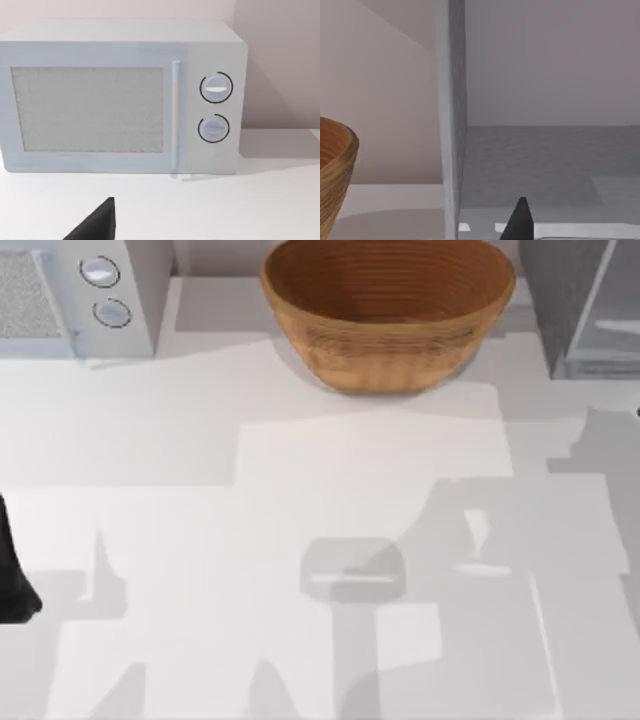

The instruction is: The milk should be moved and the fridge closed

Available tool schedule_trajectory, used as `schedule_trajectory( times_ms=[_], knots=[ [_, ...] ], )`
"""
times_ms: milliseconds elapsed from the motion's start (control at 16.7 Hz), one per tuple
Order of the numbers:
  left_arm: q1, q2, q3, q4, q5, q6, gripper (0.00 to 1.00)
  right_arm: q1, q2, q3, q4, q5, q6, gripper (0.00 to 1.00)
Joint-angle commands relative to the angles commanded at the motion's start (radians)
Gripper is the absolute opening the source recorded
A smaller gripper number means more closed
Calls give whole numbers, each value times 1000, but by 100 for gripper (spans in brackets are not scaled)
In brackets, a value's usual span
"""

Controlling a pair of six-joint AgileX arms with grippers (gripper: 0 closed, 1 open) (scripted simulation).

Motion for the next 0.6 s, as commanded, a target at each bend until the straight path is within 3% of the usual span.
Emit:
schedule_trajectory(
  times_ms=[240, 600],
  knots=[
    [0, 0, 0, 0, 0, 0, 100, -39, 147, 148, 22, -29, 3, 0],
    [0, 0, 0, 0, 0, 0, 100, -132, 519, 527, 43, -107, 4, 0]
  ],
)
